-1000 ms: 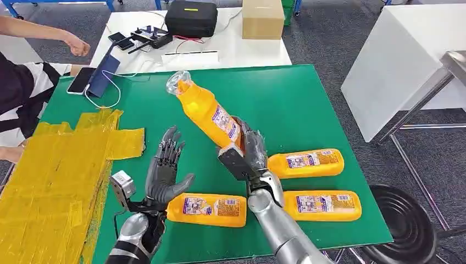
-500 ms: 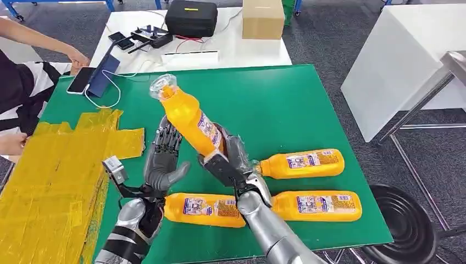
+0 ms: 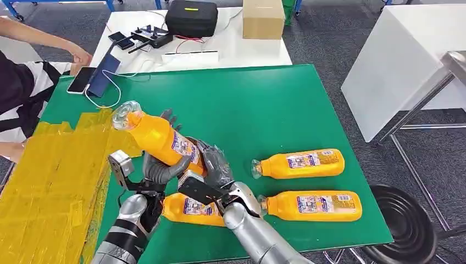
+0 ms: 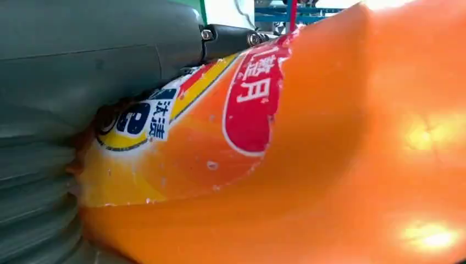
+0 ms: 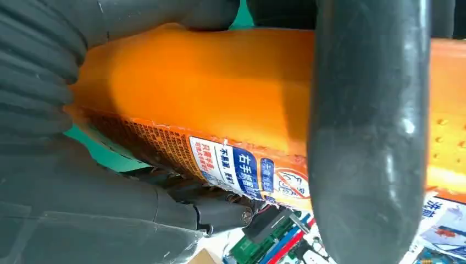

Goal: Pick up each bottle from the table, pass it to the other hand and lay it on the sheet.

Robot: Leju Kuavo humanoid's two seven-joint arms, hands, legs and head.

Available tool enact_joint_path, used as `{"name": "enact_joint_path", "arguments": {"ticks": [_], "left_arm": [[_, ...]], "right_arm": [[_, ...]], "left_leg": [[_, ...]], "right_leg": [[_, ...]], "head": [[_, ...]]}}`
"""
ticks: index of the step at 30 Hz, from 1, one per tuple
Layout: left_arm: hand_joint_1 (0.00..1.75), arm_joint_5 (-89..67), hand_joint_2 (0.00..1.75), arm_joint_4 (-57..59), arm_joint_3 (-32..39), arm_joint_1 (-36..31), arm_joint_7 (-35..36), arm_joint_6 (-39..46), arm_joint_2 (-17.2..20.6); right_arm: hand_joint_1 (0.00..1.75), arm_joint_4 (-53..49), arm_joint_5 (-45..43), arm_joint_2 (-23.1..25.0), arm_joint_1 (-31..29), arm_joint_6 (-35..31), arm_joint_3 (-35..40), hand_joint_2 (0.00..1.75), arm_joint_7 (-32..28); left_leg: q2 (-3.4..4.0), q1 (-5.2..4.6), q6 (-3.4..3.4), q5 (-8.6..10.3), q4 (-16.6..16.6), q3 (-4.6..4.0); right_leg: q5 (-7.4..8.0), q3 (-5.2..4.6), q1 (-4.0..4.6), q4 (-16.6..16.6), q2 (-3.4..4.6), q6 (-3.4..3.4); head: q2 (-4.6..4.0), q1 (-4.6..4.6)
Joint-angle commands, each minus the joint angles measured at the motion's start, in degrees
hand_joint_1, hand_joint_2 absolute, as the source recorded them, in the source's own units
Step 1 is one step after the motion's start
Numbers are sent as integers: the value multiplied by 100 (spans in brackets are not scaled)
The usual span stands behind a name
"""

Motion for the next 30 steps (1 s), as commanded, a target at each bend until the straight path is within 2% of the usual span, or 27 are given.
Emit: {"name": "enact_joint_path", "arguments": {"ticks": [1,5,6,13,16,17,18,23,27,30], "left_arm": [[0,-32,175,693,-12,-488,63,21,-1],[0,-32,175,693,-12,-488,63,21,-1],[0,-32,175,693,-12,-488,63,21,-1],[0,-32,175,693,-12,-488,63,21,-1],[0,92,175,572,242,-456,-28,336,-121],[54,147,175,436,343,-444,-81,462,-152],[175,217,175,302,407,-420,-94,492,-158],[175,531,175,-264,634,-260,-89,544,-172],[175,1069,175,-720,1035,-121,-177,1038,-352],[175,1192,175,-949,1067,-115,-145,1079,-277]], "right_arm": [[175,288,62,-82,-92,6,544,175,-51],[175,288,62,-82,-92,6,544,175,-51],[175,288,62,-82,-92,6,544,175,-51],[175,288,62,-82,-92,6,544,175,-51],[175,318,57,-84,-83,-44,549,175,-38],[175,321,65,-88,-71,-72,555,175,-39],[175,313,59,-96,-56,-91,555,175,-44],[175,240,-36,-155,16,-169,461,175,-62],[175,188,-93,-176,82,-392,264,175,28],[175,75,-175,-238,118,-426,142,175,1]], "left_leg": [[-19,9,-9,-10,3,24],[-28,17,-16,-21,13,38],[-15,7,-7,-5,1,13],[-15,5,-6,-5,1,12],[-14,6,-6,-7,2,14],[-16,8,-7,-10,4,18],[-15,7,-5,-6,2,12],[-10,11,-8,-10,6,13],[-18,11,-8,-10,4,16],[-13,13,-7,-10,7,14]], "right_leg": [[-13,29,6,0,-6,-4],[-24,45,14,8,-8,-9],[-6,18,6,-2,-6,-3],[-7,16,4,-1,-6,-2],[-8,18,5,0,-4,-2],[-11,22,6,1,-5,-2],[-7,16,6,-2,-5,-2],[-8,18,9,0,1,-3],[-10,23,9,-1,-6,-3],[-8,20,11,-1,-1,-2]], "head": [[0,0],[0,0],[0,0],[0,-2],[0,0],[0,0],[0,0],[0,0],[0,0],[0,-2]]}}
